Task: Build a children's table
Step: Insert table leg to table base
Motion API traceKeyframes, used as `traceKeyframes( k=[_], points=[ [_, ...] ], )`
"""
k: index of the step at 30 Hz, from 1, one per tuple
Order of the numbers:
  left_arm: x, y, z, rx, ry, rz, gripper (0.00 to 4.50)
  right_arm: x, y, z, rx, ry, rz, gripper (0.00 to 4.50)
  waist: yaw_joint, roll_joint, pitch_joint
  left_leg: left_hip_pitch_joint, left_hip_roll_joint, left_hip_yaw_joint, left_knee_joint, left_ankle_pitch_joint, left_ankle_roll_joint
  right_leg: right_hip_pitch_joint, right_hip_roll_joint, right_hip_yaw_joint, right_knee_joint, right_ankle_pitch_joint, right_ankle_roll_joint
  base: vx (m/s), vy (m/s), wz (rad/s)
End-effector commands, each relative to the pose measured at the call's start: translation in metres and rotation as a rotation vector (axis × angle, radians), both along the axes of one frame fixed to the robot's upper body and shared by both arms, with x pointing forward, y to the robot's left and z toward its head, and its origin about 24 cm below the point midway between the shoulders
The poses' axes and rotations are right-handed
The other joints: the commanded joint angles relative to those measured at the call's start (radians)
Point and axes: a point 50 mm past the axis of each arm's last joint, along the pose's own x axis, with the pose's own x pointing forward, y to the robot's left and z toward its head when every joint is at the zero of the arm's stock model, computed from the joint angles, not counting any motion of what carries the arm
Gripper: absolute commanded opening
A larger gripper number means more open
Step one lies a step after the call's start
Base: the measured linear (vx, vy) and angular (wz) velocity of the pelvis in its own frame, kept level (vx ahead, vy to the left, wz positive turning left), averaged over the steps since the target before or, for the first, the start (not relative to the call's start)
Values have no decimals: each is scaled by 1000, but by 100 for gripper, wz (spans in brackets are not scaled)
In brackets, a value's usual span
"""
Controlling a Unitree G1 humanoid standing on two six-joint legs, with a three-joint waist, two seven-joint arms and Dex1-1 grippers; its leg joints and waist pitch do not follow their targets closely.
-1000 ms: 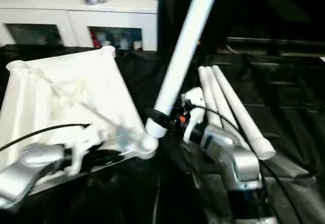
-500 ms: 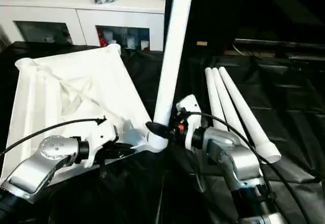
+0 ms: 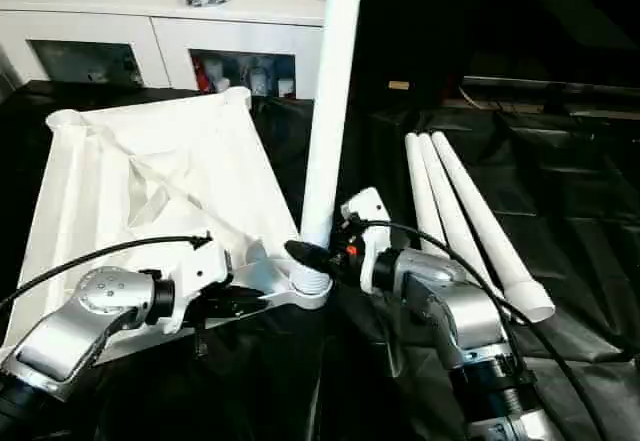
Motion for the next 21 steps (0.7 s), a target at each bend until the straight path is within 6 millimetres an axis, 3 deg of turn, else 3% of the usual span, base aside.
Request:
traceKeyframes(
  k=[1,8,9,15,21],
  points=[
    [-4,-10,-1,-27,1,-65,0,0,1,0,-12,-10,9,188,-4,-5,-46,11,48,-13,-89,-139,-8,31,-69,39,-81,-95,-210,0,0,0],
    [-2,-5,-1,-40,1,-25,0,-2,-1,-10,-4,8,-20,188,-6,1,-46,13,49,-14,-91,-159,-18,29,-68,38,-82,-96,-213,0,0,0],
    [-2,-5,0,-50,4,-21,0,-1,-3,-12,0,12,-40,188,-8,7,-46,13,49,-14,-91,-176,-24,28,-68,39,-84,-97,-218,0,0,0],
    [-1,-4,0,-44,0,-13,0,-3,-14,-23,76,45,-135,188,-10,8,-45,14,50,-16,-95,-204,-24,28,-69,40,-87,-132,-218,0,0,0],
    [-1,-2,-1,-37,-6,-1,0,-9,-19,-30,136,54,-176,188,-9,5,-45,12,51,-15,-96,-184,-13,29,-69,39,-87,-112,-219,0,0,0]
  ],
)
